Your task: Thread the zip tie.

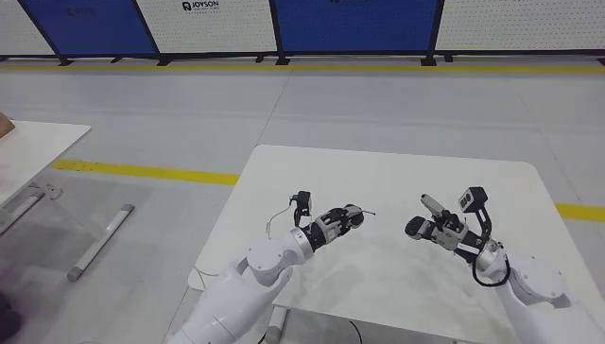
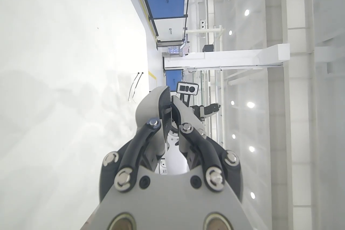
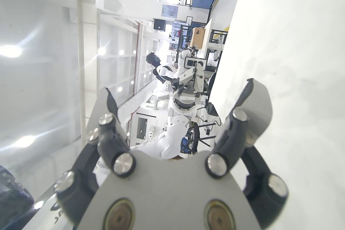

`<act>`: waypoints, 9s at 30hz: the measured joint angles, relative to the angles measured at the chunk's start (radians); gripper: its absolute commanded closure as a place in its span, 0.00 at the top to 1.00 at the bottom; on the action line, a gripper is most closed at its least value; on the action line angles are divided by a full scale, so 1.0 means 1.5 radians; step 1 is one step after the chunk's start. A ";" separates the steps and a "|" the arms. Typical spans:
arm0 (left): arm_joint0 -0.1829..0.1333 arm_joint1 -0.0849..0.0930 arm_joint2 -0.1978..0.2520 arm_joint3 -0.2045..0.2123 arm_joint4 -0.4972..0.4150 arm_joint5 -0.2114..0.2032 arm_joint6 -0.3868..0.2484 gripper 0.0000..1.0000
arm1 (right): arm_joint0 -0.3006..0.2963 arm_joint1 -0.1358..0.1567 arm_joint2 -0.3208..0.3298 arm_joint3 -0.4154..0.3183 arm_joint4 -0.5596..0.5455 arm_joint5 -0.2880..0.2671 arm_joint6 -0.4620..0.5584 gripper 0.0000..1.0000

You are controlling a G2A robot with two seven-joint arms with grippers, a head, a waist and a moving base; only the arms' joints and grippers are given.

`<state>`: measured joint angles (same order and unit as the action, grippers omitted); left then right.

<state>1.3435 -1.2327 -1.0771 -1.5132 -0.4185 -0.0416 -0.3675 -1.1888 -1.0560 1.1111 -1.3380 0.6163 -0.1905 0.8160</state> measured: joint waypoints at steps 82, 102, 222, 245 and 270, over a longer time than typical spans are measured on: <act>0.233 0.046 -0.203 -0.314 -0.029 -0.183 -0.078 0.00 | 0.000 0.000 0.000 0.000 0.000 0.000 0.000 1.00; 0.063 0.029 -0.070 -0.051 -0.021 -0.026 -0.065 0.00 | 0.000 0.000 0.000 0.000 0.000 0.000 0.000 1.00; 0.036 0.025 0.001 -0.021 -0.042 -0.045 -0.088 0.00 | 0.034 0.044 0.086 -0.092 -0.262 0.117 0.173 1.00; 0.036 0.025 0.001 -0.021 -0.042 -0.045 -0.088 0.00 | 0.143 0.066 0.062 -0.118 -0.530 0.242 0.302 1.00; 0.036 0.025 0.001 -0.021 -0.042 -0.045 -0.088 0.00 | 0.206 0.083 -0.004 -0.164 -0.720 0.256 0.383 1.00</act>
<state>1.3974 -1.1952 -1.0749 -1.5453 -0.4813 -0.1085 -0.4998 -0.8797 -0.9312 1.1048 -1.5846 -0.4634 0.1939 1.3907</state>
